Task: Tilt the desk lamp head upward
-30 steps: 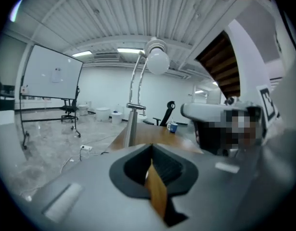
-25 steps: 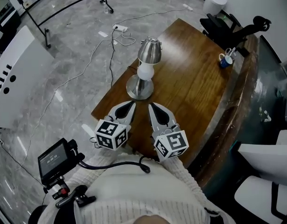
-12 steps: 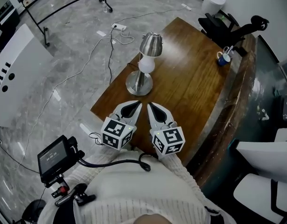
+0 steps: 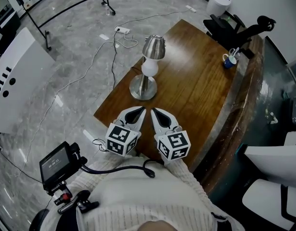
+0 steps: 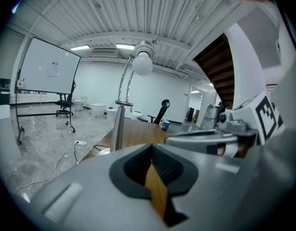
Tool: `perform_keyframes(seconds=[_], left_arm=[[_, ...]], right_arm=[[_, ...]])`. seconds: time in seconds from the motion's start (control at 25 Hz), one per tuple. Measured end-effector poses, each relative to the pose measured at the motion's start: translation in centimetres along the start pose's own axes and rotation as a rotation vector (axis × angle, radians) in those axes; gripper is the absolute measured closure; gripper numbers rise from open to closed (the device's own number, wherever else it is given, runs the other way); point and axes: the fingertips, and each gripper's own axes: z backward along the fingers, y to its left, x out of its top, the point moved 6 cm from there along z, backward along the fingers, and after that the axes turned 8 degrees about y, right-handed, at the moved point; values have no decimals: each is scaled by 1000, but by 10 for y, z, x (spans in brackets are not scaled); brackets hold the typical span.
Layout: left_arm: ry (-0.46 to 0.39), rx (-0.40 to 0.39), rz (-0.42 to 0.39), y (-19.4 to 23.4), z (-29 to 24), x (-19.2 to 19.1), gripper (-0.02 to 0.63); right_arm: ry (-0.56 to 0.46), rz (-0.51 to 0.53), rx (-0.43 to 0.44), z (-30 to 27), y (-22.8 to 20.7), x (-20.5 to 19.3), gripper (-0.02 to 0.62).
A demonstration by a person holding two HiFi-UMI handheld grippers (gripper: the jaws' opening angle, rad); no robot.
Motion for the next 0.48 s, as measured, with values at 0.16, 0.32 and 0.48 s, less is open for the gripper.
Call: perform_keyframes(seconds=[0.16,0.32,0.48], left_arm=[[2,3,4,2,0,-2,599],[6,2,4,1,-1,-3,600],[16,-7,12,0,-3,-7,599]], right_arm=[[16,5,-1,-1,0,-2,598],[22,5,-4,-1,-2,-3,598],[29,5,4,-2,-2,-3,598]])
